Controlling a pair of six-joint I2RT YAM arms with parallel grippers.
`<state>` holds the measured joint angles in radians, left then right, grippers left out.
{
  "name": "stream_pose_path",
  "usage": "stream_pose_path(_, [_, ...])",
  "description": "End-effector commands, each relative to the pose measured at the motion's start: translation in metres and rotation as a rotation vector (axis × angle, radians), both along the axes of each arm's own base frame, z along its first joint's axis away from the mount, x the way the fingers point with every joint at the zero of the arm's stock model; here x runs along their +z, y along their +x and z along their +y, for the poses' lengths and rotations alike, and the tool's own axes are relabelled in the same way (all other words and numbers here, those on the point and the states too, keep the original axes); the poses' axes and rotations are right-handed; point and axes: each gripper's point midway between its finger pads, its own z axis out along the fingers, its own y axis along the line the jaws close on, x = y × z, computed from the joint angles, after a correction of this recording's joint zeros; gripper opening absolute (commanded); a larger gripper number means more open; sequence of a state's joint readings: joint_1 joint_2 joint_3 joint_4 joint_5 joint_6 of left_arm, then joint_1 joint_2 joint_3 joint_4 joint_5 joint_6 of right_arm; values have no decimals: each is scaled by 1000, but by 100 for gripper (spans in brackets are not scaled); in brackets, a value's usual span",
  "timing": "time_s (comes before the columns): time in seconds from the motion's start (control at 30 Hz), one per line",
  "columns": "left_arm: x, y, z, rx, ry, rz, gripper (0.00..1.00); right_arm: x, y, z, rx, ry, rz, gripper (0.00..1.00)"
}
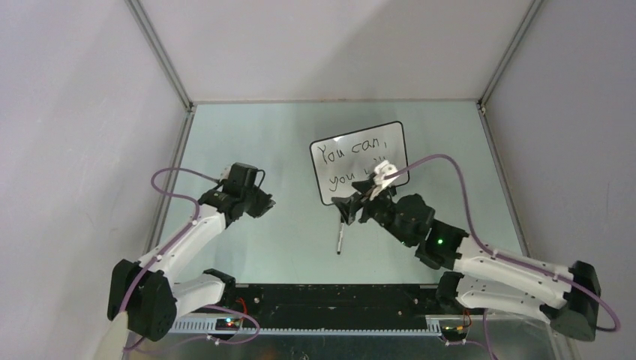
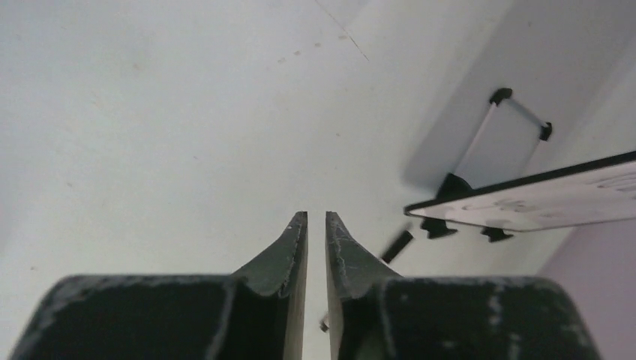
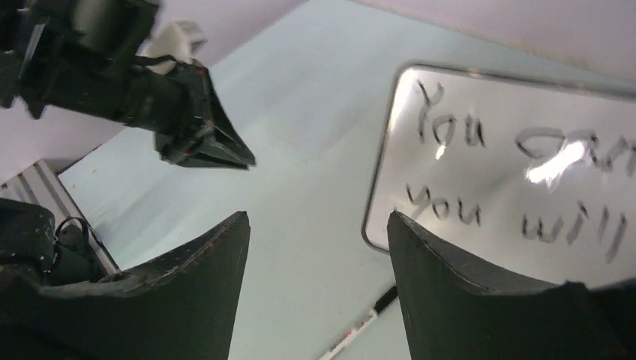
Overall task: Write a sentence on the whiteboard
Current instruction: Reset both arms
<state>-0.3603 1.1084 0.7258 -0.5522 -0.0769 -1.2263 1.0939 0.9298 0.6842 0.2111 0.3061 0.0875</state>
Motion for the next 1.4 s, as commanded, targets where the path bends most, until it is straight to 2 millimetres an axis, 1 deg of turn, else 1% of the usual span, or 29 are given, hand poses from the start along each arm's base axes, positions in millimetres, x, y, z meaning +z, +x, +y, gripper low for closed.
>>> stream_pose_path(0.0, [4,11,21,-107,210,-100,31,-31,6,-45,-141,4,255,71])
stream_pose_path(0.1, [5,18,13,-218,237,-184,45,-46,23,-80,-241,20,395,71])
stream_pose_path(0.13, [2,16,11,-244,235,-201,50,-54,20,-84,-223,7,442,71])
stream_pose_path(0.17, [8,22,3,-286,219,-262,53,-55,29,-97,-261,22,465,71])
stream_pose_path(0.2, [4,18,1,-304,210,-285,57,-58,25,-98,-224,25,497,71])
stream_pose_path(0.23, [15,25,-9,-337,173,-367,59,-60,34,-112,-268,41,515,71])
stream_pose_path(0.27, [13,20,-12,-354,155,-396,65,-58,32,-113,-241,56,530,71])
stream_pose_path(0.3, [22,24,-19,-363,129,-453,67,-58,40,-128,-283,74,538,71])
stream_pose_path(0.43, [36,20,-36,-441,64,-577,86,-52,43,-149,-309,113,538,72])
stream_pose_path(0.47, [39,19,-37,-453,67,-593,95,-52,45,-154,-323,116,538,72])
stream_pose_path(0.67, [53,22,-39,-526,133,-747,99,-69,47,-185,-482,102,534,72])
stream_pose_path(0.77, [53,22,-25,-496,215,-816,99,-72,56,-216,-652,124,458,73])
stream_pose_path(0.83, [59,29,-2,-428,345,-851,99,-87,60,-236,-746,132,418,73])
stream_pose_path(0.87, [58,29,7,-422,410,-847,99,-81,64,-241,-769,155,371,72])
stream_pose_path(0.9, [66,32,21,-361,470,-853,99,-93,65,-254,-831,148,365,72])
stream_pose_path(0.93, [68,32,30,-350,523,-849,99,-85,69,-260,-855,171,314,72])
stream_pose_path(0.97, [71,34,42,-308,585,-841,99,-95,69,-272,-909,161,308,72])
stream_pose_path(1.0, [76,34,48,-283,607,-850,99,-89,72,-277,-927,174,258,71])
stream_pose_path(1.03, [79,35,59,-234,650,-859,99,-101,71,-288,-978,157,249,70])
stream_pose_path(1.07, [76,34,65,-210,673,-859,99,-89,76,-293,-994,178,169,70])
stream_pose_path(1.1, [85,36,74,-165,721,-889,99,-102,76,-300,-1021,159,155,70])
stream_pose_path(1.13, [84,35,79,-151,753,-896,99,-87,81,-302,-1004,155,61,73])
stream_pose_path(1.17, [93,36,88,-135,824,-918,99,-104,81,-296,-942,59,38,90])
stream_pose_path(1.2, [94,36,91,-141,867,-919,99,-90,88,-282,-845,50,-67,95])
stream_pose_path(1.23, [99,37,97,-149,946,-916,99,-113,86,-280,-800,-75,-103,98])
stream_pose_path(1.27, [102,40,102,-144,987,-896,99,-106,92,-277,-781,-73,-173,99])
stream_pose_path(1.3, [106,42,115,-98,1043,-874,99,-118,95,-279,-792,-93,-166,99])
stream_pose_path(1.33, [99,45,119,-99,1067,-846,99,-124,98,-285,-824,-104,-146,99])
stream_pose_path(1.37, [104,49,129,-65,1078,-864,99,-120,103,-288,-844,-89,-158,99])
